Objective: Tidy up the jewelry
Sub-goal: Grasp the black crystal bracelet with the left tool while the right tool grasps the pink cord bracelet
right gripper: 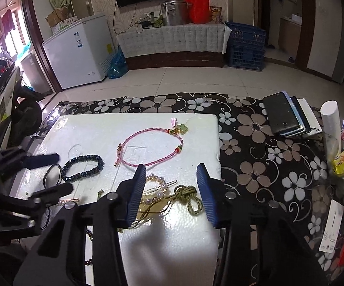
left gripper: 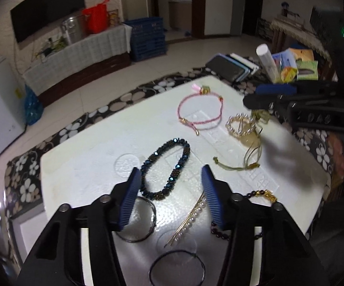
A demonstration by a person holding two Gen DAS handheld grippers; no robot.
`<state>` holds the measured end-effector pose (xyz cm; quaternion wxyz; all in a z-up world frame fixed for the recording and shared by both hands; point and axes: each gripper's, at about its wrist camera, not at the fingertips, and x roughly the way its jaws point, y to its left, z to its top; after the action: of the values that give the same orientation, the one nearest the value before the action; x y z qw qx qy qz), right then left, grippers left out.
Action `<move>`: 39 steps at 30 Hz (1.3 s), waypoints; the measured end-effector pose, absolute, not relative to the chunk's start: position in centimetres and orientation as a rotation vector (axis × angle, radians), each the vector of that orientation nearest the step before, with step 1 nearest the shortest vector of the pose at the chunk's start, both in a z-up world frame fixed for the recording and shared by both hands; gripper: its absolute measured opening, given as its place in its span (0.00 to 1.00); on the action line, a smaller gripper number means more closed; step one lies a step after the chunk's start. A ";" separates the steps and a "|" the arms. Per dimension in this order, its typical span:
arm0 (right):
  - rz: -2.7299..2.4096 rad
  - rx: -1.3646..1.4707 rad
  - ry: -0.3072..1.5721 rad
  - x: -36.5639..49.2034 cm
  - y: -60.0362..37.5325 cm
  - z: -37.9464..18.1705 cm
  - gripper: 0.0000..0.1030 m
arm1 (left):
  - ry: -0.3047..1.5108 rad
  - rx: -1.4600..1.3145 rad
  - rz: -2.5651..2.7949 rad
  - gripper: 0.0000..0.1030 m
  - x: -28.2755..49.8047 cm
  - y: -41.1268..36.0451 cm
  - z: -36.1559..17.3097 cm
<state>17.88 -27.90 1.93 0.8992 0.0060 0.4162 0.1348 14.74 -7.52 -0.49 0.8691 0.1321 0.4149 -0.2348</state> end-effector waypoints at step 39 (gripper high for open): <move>0.455 -0.309 0.873 19.9 -21.4 -0.5 0.42 | 0.742 0.157 -0.514 0.07 16.1 -5.4 3.5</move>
<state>19.89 -21.36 -0.47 0.8699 -0.1478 0.4173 0.2176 16.08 -5.39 3.52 0.8969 0.0758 0.3581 -0.2481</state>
